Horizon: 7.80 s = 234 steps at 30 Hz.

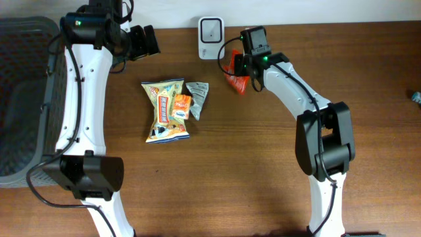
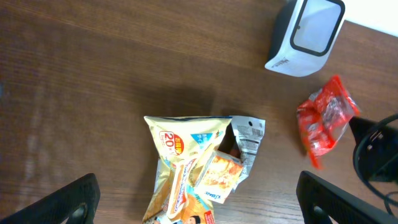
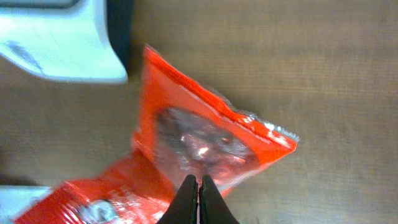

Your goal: Scan the item barcode

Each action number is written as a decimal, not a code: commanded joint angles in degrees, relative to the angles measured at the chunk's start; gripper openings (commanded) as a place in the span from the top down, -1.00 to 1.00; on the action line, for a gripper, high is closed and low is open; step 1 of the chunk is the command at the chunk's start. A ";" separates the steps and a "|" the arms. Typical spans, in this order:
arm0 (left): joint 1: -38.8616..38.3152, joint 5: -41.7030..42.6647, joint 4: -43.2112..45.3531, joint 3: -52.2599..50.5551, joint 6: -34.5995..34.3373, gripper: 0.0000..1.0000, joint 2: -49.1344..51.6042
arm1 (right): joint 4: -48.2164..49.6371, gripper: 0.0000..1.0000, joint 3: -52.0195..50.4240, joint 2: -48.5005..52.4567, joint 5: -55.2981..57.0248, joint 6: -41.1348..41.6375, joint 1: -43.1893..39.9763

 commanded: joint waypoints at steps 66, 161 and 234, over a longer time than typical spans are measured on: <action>0.37 -0.61 0.07 0.02 -0.39 -0.98 -0.50 | 18.88 0.92 11.82 6.78 -11.13 -11.58 3.30; 0.37 -0.63 0.04 0.02 -0.37 -0.98 -0.50 | -38.12 -0.97 11.41 2.01 -40.11 -14.60 -12.44; 0.35 -0.63 0.04 0.04 -0.39 -0.98 -0.50 | -20.50 -0.97 11.41 2.93 -23.61 -4.09 15.30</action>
